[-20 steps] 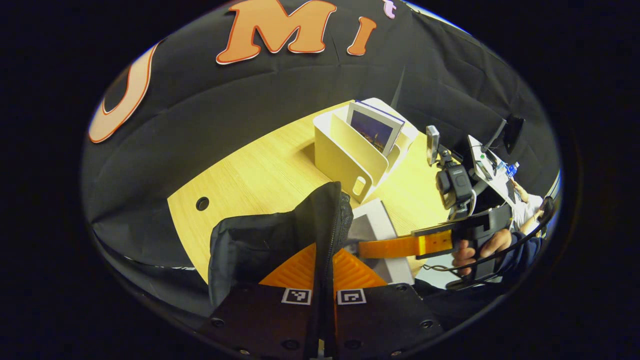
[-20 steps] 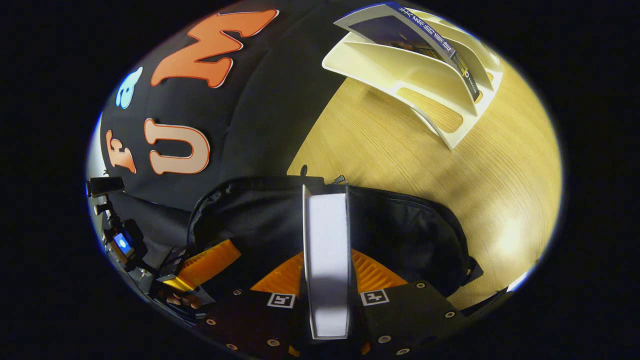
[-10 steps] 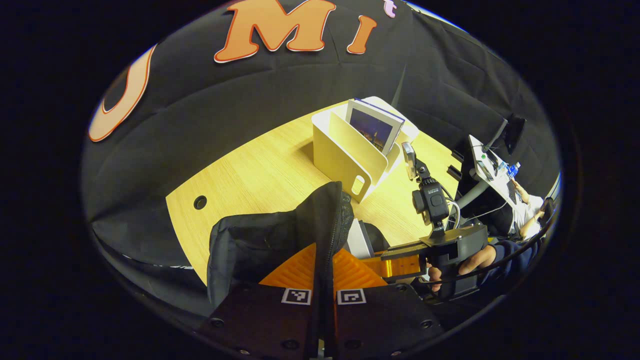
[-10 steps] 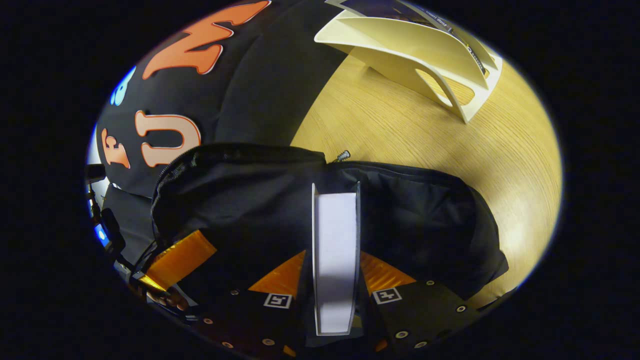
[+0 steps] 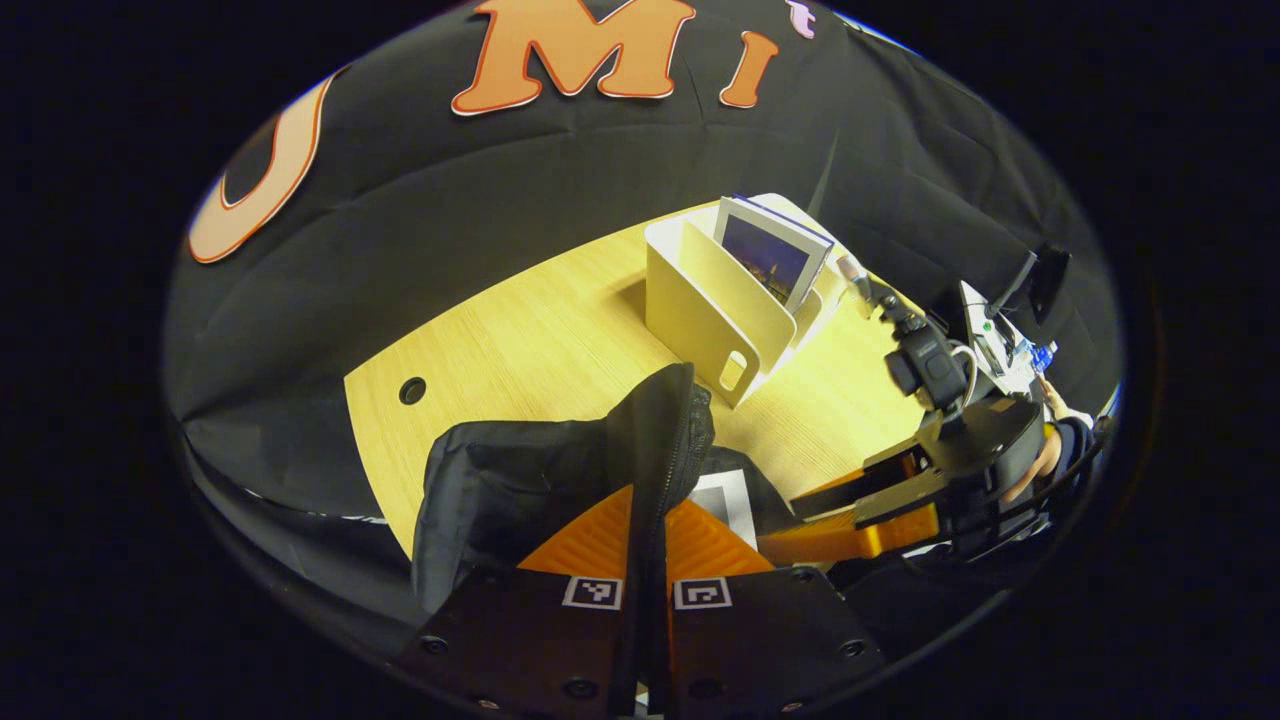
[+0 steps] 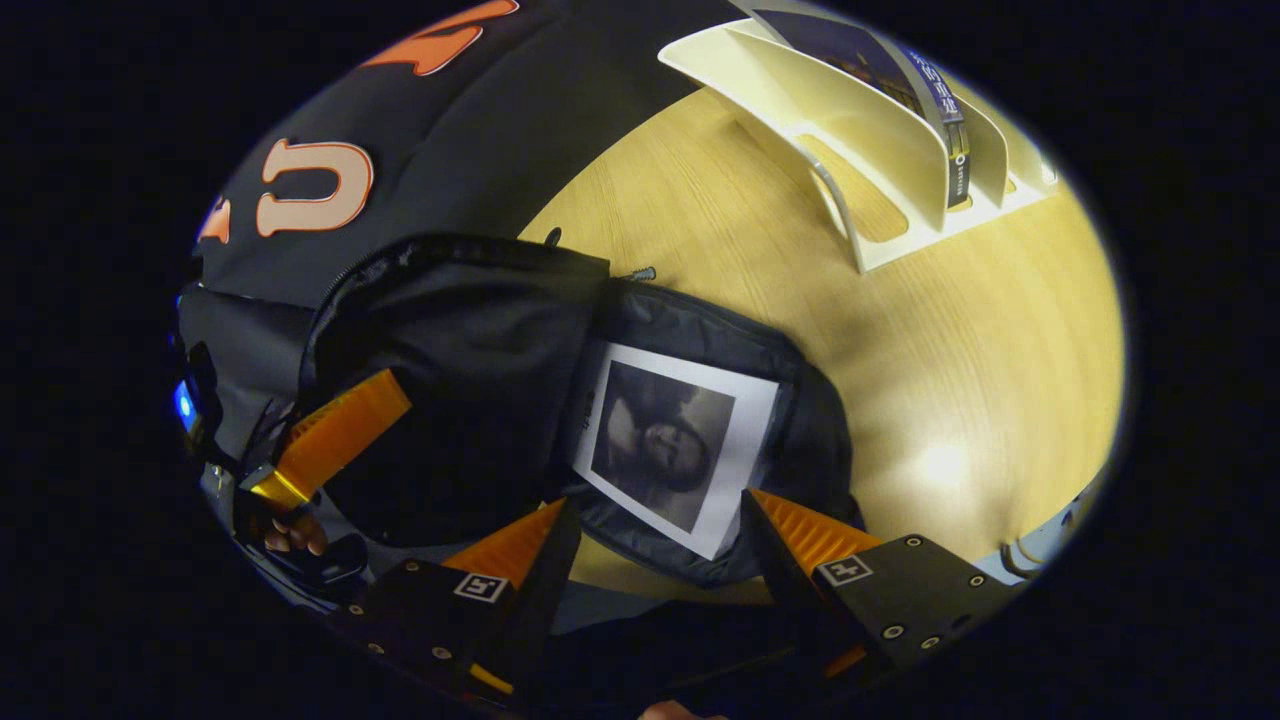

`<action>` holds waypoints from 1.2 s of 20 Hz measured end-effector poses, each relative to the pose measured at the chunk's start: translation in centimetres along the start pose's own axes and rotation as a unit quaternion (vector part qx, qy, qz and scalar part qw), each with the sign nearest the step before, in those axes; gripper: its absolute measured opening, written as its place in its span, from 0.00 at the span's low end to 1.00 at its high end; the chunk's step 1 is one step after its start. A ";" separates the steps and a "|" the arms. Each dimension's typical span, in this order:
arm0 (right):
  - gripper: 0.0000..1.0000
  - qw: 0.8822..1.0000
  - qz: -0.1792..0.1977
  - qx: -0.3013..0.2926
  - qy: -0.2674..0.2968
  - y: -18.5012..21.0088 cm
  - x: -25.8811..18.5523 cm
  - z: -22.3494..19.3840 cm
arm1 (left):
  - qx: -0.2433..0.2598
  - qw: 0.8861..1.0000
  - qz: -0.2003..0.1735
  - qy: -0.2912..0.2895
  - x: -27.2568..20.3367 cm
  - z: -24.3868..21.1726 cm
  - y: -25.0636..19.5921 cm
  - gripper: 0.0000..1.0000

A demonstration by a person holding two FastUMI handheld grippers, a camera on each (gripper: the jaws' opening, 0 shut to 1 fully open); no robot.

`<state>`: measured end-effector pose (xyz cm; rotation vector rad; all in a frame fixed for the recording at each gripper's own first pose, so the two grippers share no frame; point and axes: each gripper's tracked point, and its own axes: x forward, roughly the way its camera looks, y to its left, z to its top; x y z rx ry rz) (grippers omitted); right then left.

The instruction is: Open the schoolbag, grab two books from the bookshelf and put them into the schoolbag.

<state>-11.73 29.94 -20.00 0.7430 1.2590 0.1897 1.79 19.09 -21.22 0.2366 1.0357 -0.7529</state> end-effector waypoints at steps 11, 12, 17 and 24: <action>0.98 0.987 -0.114 -0.108 -0.028 -6.8 -13.1 9.7 | -0.032 0.999 0.024 0.025 2.2 -0.9 -1.4 0.05; 0.98 0.985 -0.124 -0.119 -0.034 -7.1 -14.3 11.0 | -0.036 0.999 0.026 0.028 2.5 -1.0 -1.6 0.05; 0.98 0.972 -0.161 -0.165 -0.049 -8.2 -18.2 18.5 | -0.070 0.996 0.039 0.037 3.3 -1.5 -2.0 0.05; 0.98 0.963 -0.181 -0.201 -0.005 -8.6 -16.7 25.0 | -0.124 0.989 0.066 0.043 3.4 -2.1 -2.7 0.05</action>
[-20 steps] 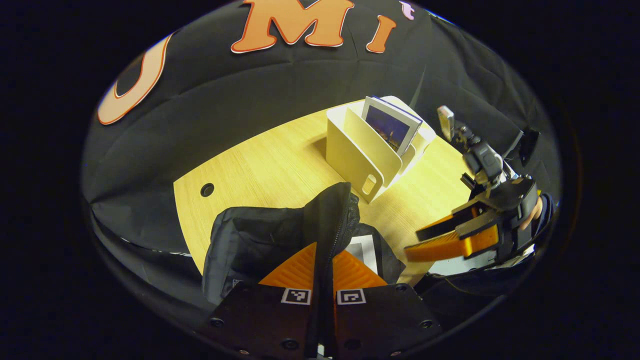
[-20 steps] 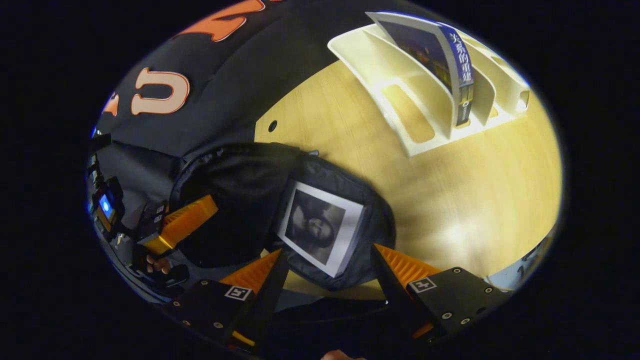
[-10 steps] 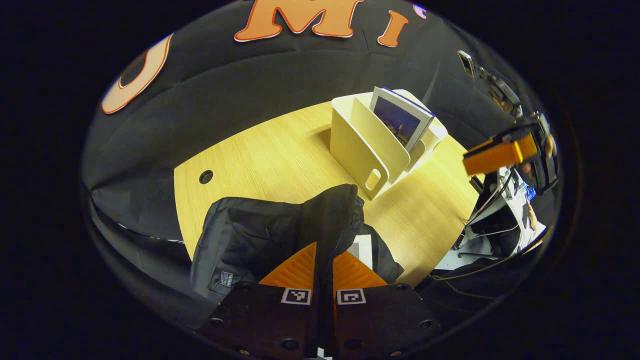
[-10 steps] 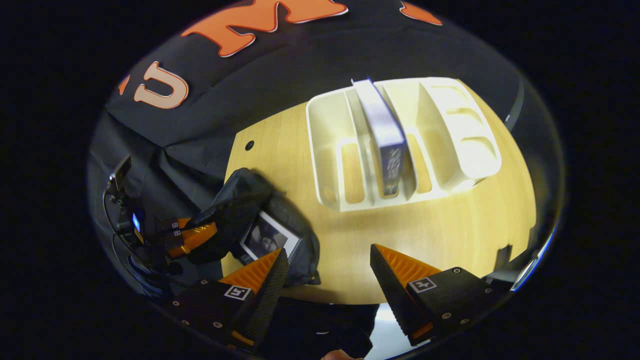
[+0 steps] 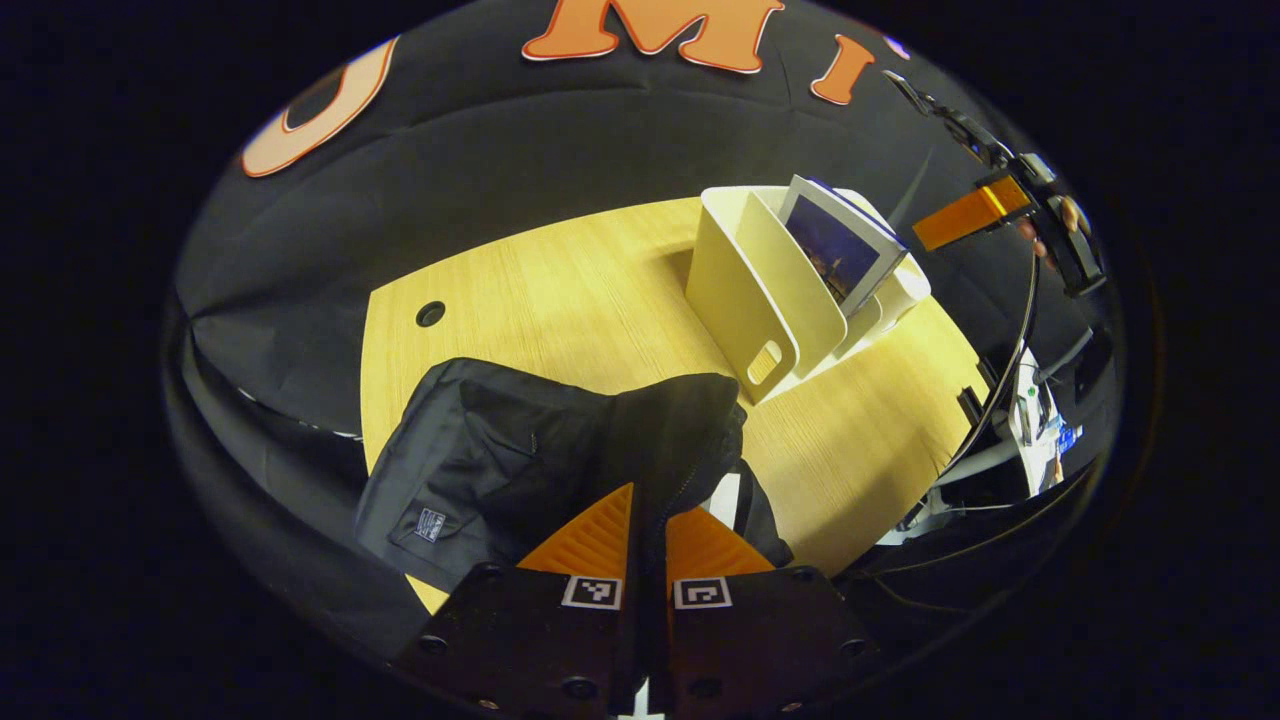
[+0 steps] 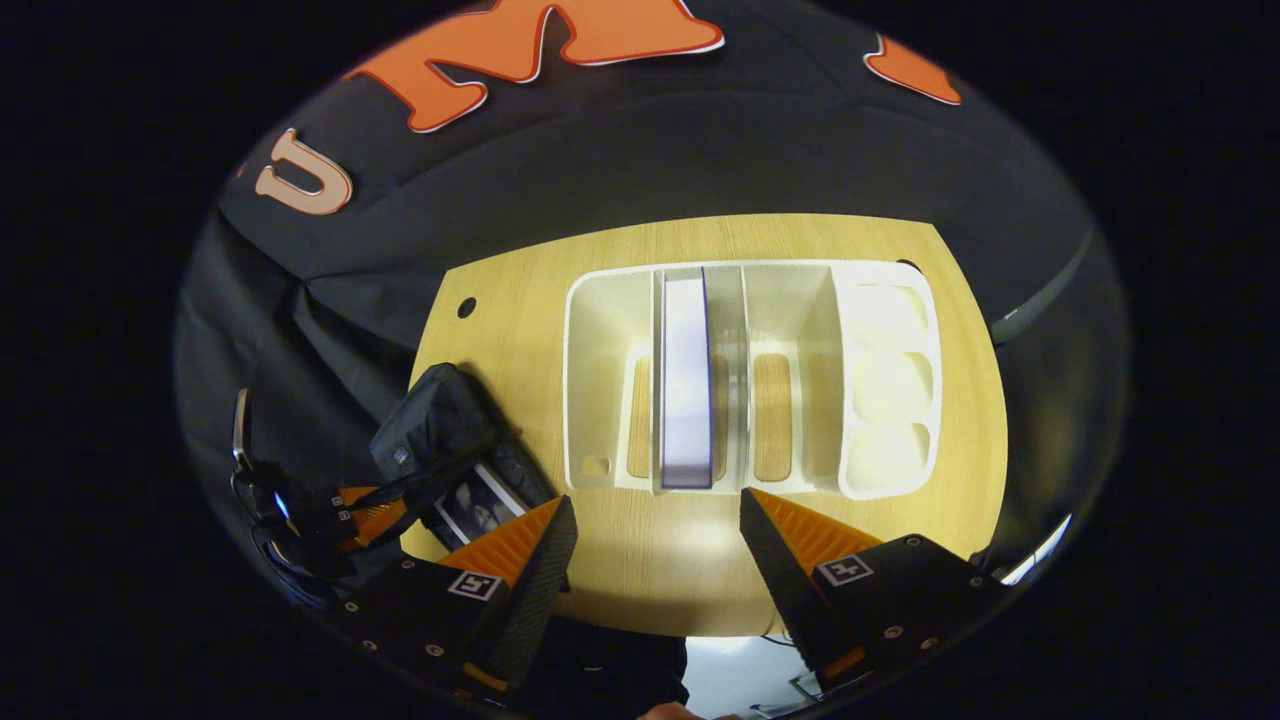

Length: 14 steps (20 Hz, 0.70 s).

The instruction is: Open the schoolbag, grab two books from the bookshelf and put them into the schoolbag.

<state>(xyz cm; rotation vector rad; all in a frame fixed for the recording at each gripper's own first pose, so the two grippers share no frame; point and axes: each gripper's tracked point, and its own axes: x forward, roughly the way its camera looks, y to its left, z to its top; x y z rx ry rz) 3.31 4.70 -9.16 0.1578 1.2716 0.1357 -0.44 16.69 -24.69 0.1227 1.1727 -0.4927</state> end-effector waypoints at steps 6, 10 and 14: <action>0.97 0.999 -0.010 -0.039 0.023 -0.4 3.6 3.9 | -0.038 0.999 0.024 0.006 -0.2 -0.7 -0.3 0.05; 0.92 0.997 -0.031 -0.042 0.048 -1.1 6.7 4.4 | -0.054 0.998 0.034 0.011 -0.2 -1.0 -0.4 0.05; 0.60 0.997 -0.046 -0.028 0.054 -1.6 8.6 5.3 | -0.061 0.997 0.044 0.013 -0.5 -1.1 -0.3 0.05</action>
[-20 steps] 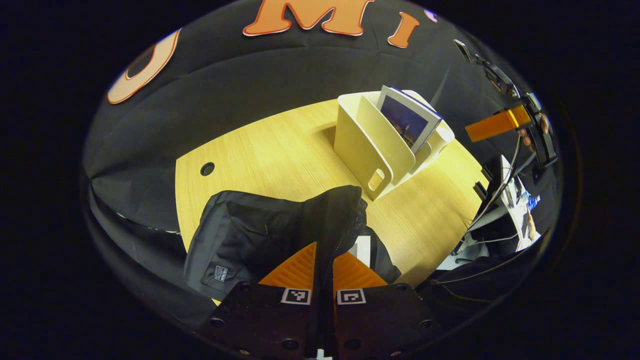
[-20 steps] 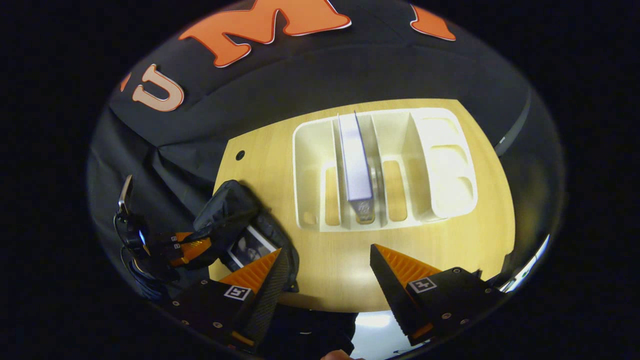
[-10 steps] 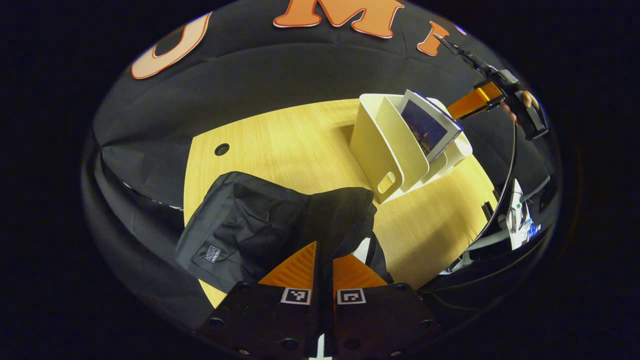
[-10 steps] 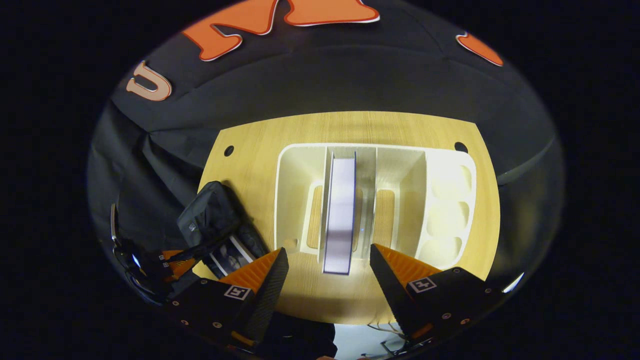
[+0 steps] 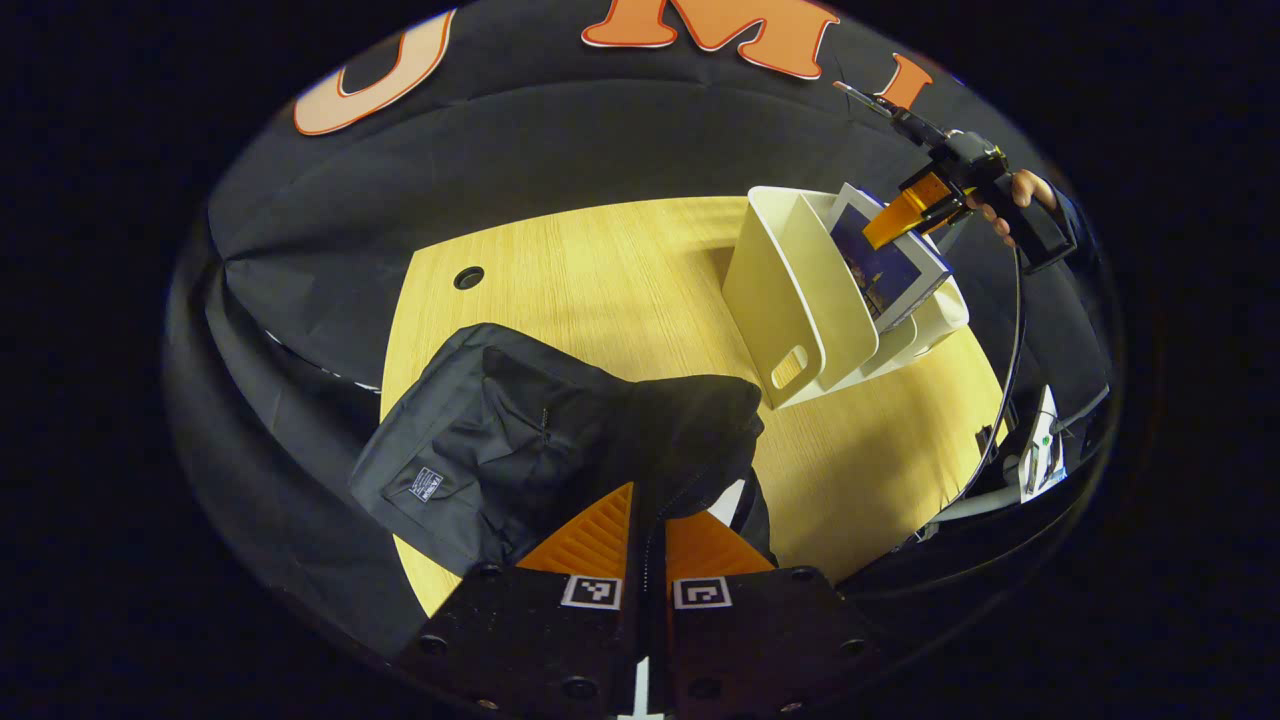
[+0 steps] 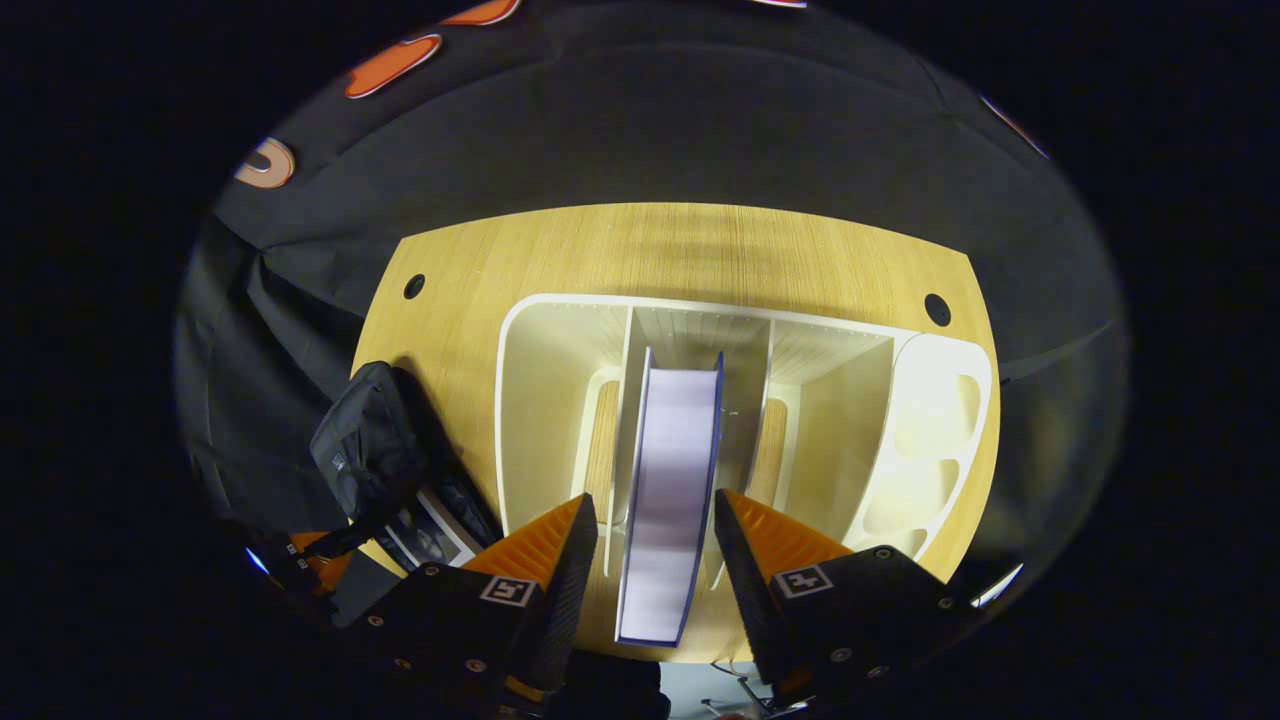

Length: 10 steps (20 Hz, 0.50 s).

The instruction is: Open the schoolbag, grab two books from the bookshelf and put them into the schoolbag.

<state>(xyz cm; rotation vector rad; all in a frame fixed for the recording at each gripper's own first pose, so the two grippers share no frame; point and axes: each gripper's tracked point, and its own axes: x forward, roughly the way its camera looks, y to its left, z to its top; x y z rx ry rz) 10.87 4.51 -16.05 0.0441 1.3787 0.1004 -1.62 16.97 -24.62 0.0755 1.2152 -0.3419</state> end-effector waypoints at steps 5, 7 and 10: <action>0.42 0.999 -0.040 0.030 0.006 -1.2 1.9 0.0 | -0.005 1.000 0.001 0.000 0.0 0.0 -0.1 0.05; 0.47 0.998 -0.049 0.031 0.003 -1.5 1.8 -0.4 | -0.001 1.000 0.000 -0.002 0.1 0.0 0.0 0.05; 0.37 0.998 -0.057 0.028 -0.002 -1.3 0.5 -1.3 | 0.005 1.000 -0.006 -0.004 0.1 0.0 0.0 0.05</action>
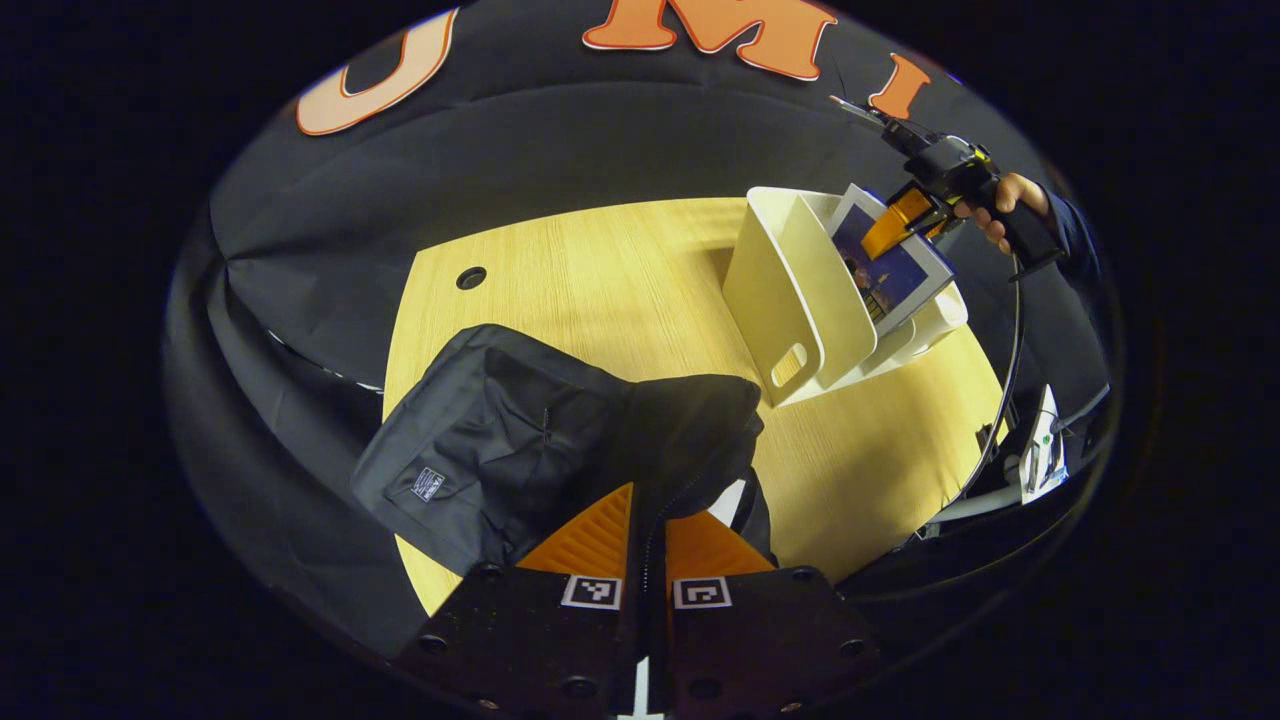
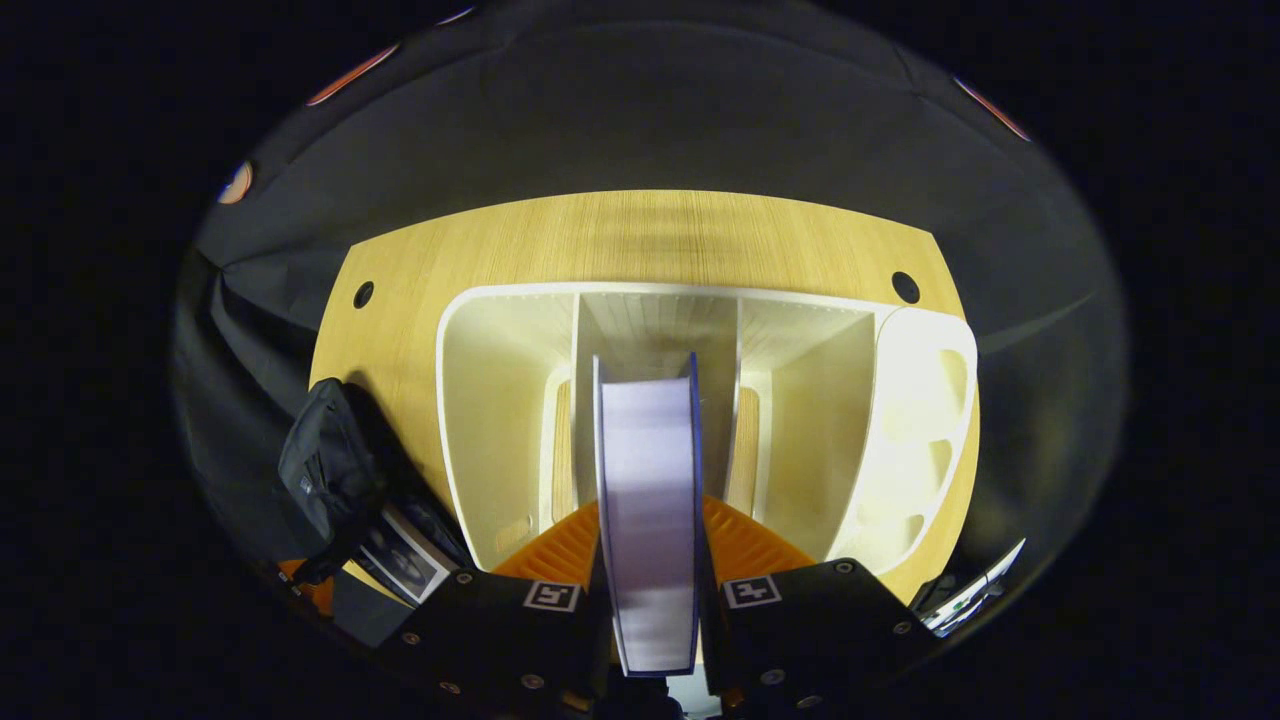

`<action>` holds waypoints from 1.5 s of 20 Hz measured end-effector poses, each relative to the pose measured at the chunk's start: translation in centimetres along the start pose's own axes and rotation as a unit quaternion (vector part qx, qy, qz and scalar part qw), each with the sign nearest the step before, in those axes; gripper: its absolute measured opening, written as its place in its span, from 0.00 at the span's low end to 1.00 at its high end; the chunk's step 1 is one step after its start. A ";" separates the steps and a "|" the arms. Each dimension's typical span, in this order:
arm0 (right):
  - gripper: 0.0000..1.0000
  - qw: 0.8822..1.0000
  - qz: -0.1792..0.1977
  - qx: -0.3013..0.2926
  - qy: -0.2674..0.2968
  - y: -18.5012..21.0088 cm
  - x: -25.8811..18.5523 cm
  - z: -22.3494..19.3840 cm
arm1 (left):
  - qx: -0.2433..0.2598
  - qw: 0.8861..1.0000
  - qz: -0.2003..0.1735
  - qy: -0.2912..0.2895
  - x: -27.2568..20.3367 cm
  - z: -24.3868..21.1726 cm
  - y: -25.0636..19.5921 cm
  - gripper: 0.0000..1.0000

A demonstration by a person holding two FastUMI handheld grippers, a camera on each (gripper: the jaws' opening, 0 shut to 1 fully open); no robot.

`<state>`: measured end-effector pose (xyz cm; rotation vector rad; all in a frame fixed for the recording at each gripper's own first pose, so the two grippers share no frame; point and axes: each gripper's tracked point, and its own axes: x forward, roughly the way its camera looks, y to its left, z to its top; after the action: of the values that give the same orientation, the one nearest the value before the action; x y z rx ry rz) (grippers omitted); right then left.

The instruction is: Open the schoolbag, grab two books from the bookshelf and put them into the schoolbag.

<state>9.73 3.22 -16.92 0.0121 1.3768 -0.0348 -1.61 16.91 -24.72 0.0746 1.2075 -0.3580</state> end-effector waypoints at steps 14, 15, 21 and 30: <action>0.37 0.996 -0.023 0.059 -0.059 0.6 -8.7 -6.3 | 0.078 0.996 -0.051 -0.005 -0.2 -0.1 1.0 0.05; 0.37 0.996 -0.025 0.065 -0.060 0.8 -9.0 -7.1 | 0.083 0.995 -0.055 -0.005 -0.3 -0.1 1.0 0.05; 0.36 0.992 -0.021 0.110 -0.063 2.1 -10.9 -11.7 | 0.119 0.990 -0.081 -0.004 -0.4 -0.2 1.4 0.05; 0.36 0.976 0.001 0.196 -0.097 6.1 -14.4 -17.3 | 0.193 0.975 -0.112 -0.002 -1.1 0.4 2.6 0.05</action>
<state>-9.79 10.05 -6.15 0.3316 1.1563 -0.2991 -0.74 19.49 -23.91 0.2738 1.1312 -0.7878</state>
